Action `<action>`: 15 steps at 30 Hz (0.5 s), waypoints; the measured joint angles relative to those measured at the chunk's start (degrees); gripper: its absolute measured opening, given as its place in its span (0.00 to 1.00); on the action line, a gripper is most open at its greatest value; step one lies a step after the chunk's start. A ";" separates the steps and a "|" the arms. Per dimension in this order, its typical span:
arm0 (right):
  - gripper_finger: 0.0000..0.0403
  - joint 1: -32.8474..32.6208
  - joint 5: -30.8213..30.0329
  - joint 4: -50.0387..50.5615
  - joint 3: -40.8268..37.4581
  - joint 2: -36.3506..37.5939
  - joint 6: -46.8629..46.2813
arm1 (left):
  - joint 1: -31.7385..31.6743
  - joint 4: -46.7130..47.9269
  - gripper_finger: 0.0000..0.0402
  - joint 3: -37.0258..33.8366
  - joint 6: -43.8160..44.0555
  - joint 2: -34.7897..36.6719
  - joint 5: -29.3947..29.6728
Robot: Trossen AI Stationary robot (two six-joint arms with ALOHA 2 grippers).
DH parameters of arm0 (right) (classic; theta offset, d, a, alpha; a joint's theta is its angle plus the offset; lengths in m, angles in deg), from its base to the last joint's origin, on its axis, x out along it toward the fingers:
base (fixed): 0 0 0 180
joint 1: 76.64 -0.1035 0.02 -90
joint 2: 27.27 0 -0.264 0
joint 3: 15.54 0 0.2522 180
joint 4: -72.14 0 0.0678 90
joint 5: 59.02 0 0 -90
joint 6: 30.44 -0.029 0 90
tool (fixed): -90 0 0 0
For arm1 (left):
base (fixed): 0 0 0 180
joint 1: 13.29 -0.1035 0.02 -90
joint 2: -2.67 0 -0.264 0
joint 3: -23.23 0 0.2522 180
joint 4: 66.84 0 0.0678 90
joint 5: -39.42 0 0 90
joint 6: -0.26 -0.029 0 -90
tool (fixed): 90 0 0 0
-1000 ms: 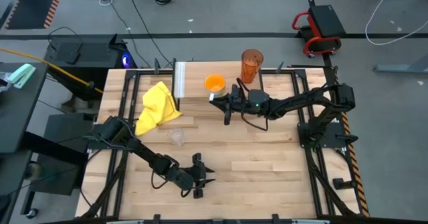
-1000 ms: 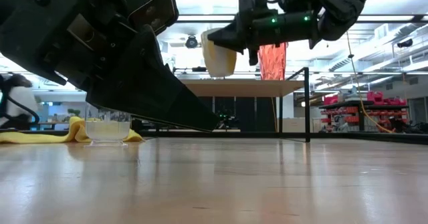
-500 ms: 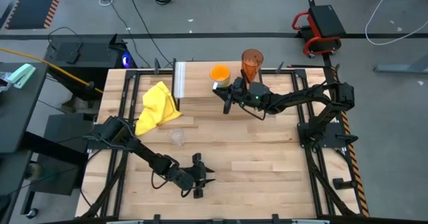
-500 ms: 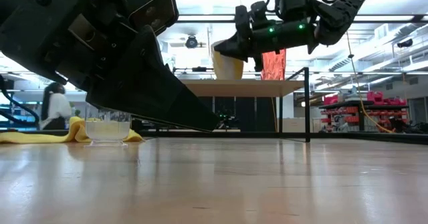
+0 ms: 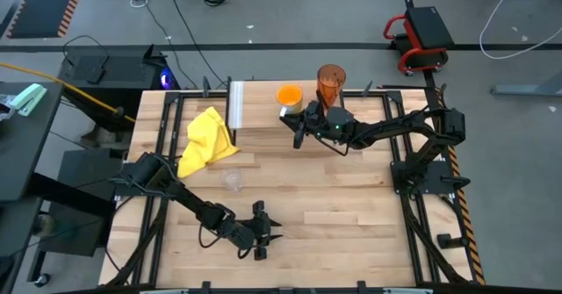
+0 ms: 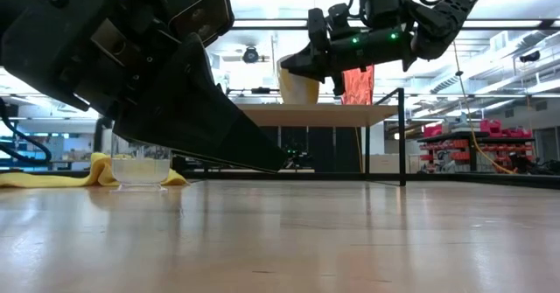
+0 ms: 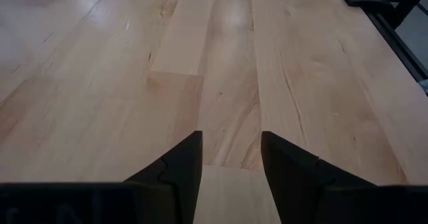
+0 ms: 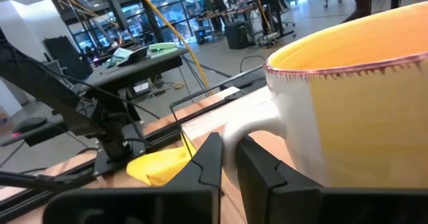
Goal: Stack small to large cups/mugs on shelf
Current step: Put the yellow mug on the shelf
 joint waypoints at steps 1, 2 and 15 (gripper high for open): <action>0.08 0.00 0.00 0.00 0.00 0.00 -0.02 | 0.00 0.00 0.40 0.00 0.00 0.00 -0.01; 0.08 0.00 0.00 0.00 0.00 0.00 -0.02 | 0.00 0.00 0.40 0.00 0.00 0.00 -0.01; 0.16 0.00 -0.04 0.03 0.00 0.04 -0.95 | 0.00 0.00 0.39 0.00 0.00 0.00 0.01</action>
